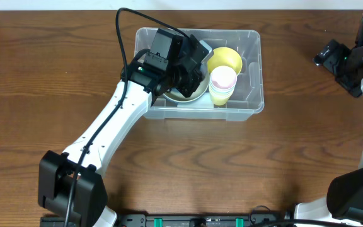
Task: Pack container
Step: 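Carry the blue bowl into the container onto the cream bowl and release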
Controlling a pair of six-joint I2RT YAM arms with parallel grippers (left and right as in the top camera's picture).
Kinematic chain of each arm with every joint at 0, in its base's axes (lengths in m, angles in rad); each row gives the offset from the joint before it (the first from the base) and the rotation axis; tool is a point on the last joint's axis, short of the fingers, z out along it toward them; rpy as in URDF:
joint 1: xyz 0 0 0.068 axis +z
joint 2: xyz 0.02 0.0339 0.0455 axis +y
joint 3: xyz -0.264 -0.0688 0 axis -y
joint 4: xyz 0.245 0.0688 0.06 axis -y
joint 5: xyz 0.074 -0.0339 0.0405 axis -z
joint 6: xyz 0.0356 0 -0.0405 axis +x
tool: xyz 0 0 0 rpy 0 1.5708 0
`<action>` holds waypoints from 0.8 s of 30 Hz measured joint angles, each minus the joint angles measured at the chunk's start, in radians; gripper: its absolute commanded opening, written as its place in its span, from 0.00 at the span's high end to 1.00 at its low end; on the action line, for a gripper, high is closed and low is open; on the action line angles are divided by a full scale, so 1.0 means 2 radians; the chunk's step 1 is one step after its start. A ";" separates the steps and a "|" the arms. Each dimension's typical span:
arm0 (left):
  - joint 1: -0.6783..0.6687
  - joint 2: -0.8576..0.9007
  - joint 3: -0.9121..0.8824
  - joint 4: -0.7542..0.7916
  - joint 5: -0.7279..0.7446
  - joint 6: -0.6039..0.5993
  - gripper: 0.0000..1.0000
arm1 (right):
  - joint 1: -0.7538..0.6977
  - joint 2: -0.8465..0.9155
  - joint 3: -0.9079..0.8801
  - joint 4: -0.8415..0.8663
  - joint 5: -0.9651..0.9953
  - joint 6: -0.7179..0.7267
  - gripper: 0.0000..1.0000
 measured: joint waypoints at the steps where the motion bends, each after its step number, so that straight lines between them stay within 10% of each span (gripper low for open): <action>1: 0.000 0.000 0.000 0.000 -0.002 0.001 0.48 | 0.000 0.000 0.000 0.000 0.000 0.000 0.01; 24: 0.032 -0.032 0.000 0.012 -0.102 -0.095 0.30 | 0.000 0.000 0.000 0.000 0.000 0.000 0.01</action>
